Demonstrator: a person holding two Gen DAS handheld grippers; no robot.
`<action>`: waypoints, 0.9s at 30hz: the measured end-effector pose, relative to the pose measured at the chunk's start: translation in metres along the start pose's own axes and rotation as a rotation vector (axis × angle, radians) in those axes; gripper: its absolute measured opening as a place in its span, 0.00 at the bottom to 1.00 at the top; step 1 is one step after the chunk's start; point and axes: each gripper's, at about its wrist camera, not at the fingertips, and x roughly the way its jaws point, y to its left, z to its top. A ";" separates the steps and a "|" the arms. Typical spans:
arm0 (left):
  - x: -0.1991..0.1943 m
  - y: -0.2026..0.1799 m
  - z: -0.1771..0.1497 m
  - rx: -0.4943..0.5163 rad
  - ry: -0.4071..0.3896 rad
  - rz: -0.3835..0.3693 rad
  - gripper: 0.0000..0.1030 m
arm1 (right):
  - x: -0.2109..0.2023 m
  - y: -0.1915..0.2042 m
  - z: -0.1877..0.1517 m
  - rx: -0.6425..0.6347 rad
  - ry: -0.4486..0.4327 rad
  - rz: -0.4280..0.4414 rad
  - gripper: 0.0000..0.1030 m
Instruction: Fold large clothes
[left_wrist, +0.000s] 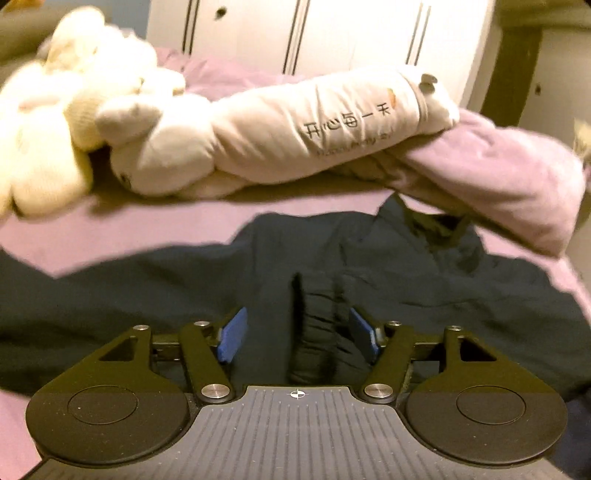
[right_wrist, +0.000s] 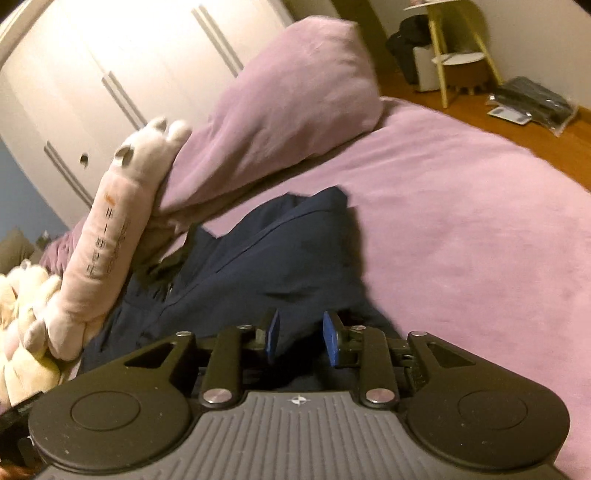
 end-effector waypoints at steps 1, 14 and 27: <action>0.000 -0.002 -0.001 -0.020 0.010 -0.024 0.69 | 0.008 0.008 -0.001 -0.018 0.013 0.014 0.26; 0.034 -0.037 -0.027 0.039 0.115 -0.026 0.70 | 0.067 0.012 -0.009 -0.195 0.076 -0.141 0.00; 0.028 -0.020 -0.040 -0.044 0.193 -0.012 0.74 | 0.016 -0.047 -0.017 0.268 0.109 0.093 0.51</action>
